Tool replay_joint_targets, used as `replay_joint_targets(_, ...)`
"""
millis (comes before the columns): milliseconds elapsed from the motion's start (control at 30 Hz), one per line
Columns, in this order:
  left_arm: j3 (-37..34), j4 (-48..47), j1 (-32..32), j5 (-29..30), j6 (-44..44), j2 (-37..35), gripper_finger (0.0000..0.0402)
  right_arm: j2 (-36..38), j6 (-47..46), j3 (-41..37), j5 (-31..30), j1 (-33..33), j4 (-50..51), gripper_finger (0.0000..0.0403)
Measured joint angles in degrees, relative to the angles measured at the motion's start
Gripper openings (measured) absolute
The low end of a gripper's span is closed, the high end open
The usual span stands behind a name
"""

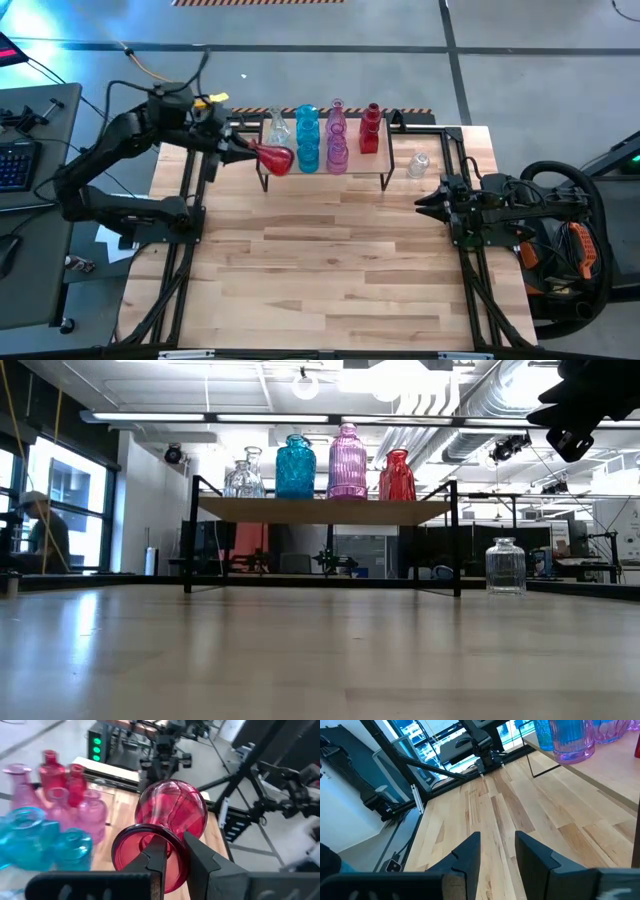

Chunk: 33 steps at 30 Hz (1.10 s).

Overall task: Sort vases onto shelf
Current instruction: Put the red flower vase on the shelf aligned with the other red flower vases

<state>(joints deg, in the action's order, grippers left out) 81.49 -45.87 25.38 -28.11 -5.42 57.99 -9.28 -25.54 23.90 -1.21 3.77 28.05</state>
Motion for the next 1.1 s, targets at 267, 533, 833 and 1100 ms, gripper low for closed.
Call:
replay_joint_targets(267,0.0,4.4,-7.0,0.2,-0.5,5.5,0.0034,0.0,-4.5,0.0,0.0,0.0,0.0,0.0104)
replay_joint_targets(533,0.0,9.0,-12.3,0.4,-0.6,11.0,0.0033,0.0,-8.5,0.0,0.9,0.0,0.0,0.0105)
replay_joint_targets(833,0.0,13.2,-15.8,0.5,-2.9,16.7,0.0034,0.0,-9.1,0.0,1.1,0.0,0.0,0.0215)
replay_joint_targets(1100,0.0,18.6,-19.0,2.5,-3.5,22.5,0.0034,-0.1,-10.4,0.0,1.0,0.0,1.8,0.0366)
